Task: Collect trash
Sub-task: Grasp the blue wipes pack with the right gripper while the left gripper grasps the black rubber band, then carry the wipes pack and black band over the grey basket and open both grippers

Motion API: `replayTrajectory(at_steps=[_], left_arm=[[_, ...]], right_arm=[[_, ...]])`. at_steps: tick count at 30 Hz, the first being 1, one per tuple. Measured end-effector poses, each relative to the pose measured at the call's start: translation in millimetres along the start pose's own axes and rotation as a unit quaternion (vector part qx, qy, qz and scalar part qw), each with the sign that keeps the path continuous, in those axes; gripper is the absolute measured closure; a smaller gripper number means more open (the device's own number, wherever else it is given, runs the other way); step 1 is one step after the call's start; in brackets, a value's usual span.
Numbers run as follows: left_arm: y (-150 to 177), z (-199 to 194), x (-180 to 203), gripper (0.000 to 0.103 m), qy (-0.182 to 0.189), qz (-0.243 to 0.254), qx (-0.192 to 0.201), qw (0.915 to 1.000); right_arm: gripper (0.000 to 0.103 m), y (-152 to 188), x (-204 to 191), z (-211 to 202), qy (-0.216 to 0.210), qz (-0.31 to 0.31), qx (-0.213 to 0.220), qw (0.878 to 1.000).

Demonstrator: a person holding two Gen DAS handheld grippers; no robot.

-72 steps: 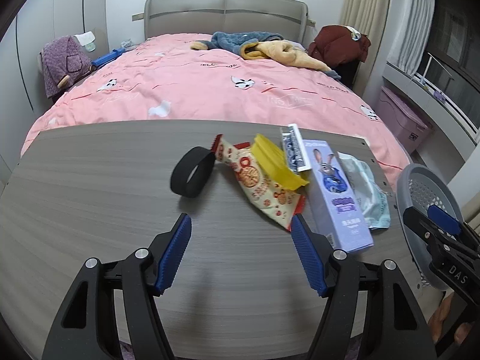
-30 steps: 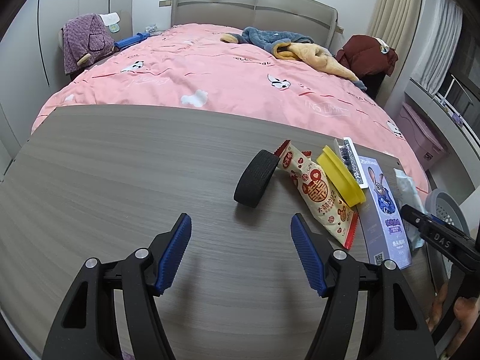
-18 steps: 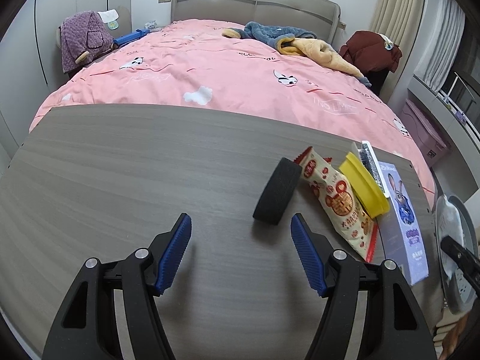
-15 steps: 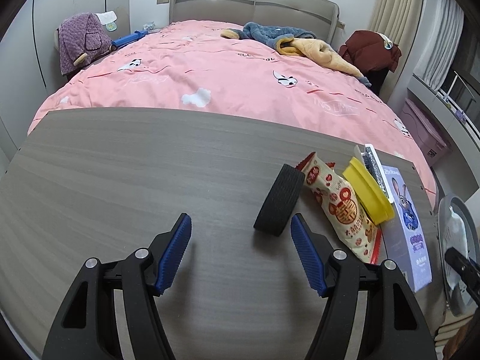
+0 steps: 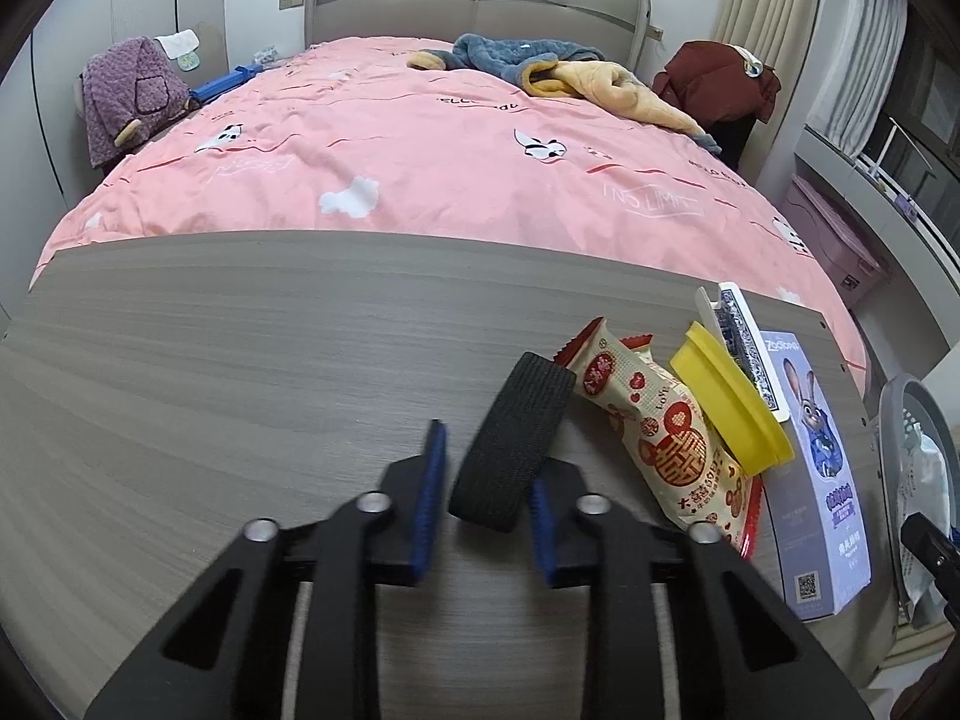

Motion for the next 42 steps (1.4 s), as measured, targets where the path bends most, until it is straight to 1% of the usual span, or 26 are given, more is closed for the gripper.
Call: replayTrajectory(at_steps=[7,13,19,24,28,35,42], left_arm=[[4.0,-14.7,-3.5,0.086,0.007,-0.007,0.012,0.9999],[11.4,-37.6,-3.5,0.086,0.008,-0.008,0.027,0.9996],[19.4,-65.1,18.1,0.086,0.012,0.013,0.051,0.9986],[24.6,-84.3,57.2,0.086,0.030,0.050,0.061,0.9964],[27.7,-97.2,94.6,0.086,0.049,0.086,0.070,0.9926],[36.8,-105.1,171.4,0.085,0.080,0.158,0.067,0.9819],[49.2,-100.6,240.5,0.085,0.110,0.212,0.053,0.9697]], right_arm=[[0.050,-0.8,-2.4,-2.0,-0.004,-0.001,0.002,1.000],[0.050,0.2,-1.6,-8.0,-0.007,0.000,0.007,1.000],[0.050,2.9,4.5,-17.5,-0.009,0.004,0.018,1.000],[0.050,4.9,19.3,-29.4,-0.004,0.014,0.032,0.999],[0.050,7.3,40.9,-41.3,0.003,0.031,0.045,0.999],[0.050,16.3,86.7,-56.6,0.023,0.070,0.058,0.996],[0.050,29.7,141.0,-67.1,0.043,0.119,0.066,0.990]])
Point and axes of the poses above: each gripper's, at about its wrist camera, not at the fingertips, and z roughly the way its jaws point, x to its right, y to its underside, the point moved 6 cm from there along z, roughly the way its jaws point, and after that the axes turned 13 degrees about -x, right-handed, at the moved point
